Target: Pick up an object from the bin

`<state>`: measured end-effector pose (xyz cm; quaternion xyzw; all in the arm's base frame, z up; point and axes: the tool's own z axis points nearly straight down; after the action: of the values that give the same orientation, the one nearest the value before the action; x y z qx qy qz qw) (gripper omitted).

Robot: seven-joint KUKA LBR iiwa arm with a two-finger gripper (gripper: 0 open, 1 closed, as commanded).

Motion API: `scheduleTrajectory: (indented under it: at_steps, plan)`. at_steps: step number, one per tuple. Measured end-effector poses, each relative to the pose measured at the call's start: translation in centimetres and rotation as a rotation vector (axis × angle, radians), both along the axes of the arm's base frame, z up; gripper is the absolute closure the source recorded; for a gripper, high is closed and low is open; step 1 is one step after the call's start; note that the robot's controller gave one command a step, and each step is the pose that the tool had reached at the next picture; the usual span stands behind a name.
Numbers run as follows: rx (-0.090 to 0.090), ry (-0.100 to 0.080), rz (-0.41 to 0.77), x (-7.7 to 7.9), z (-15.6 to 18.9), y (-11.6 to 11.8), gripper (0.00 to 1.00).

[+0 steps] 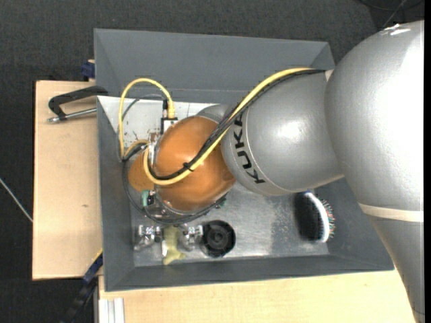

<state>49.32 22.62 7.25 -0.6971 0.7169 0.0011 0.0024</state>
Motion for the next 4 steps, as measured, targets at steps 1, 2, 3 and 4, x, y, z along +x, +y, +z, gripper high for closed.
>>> scheduleTrajectory:
  at_steps: [1, 2, 3, 4]
  plan:
    - [0.001, -0.001, 0.0, 0.1, 0.1, 0.1, 1.0]
    - [0.001, -0.003, -0.003, 0.2, 1.4, 0.2, 1.0]
    - [0.002, -0.004, -0.005, 0.3, 3.1, 0.5, 1.0]
    - [0.003, -0.007, -0.008, 0.4, 7.6, 0.7, 1.0]
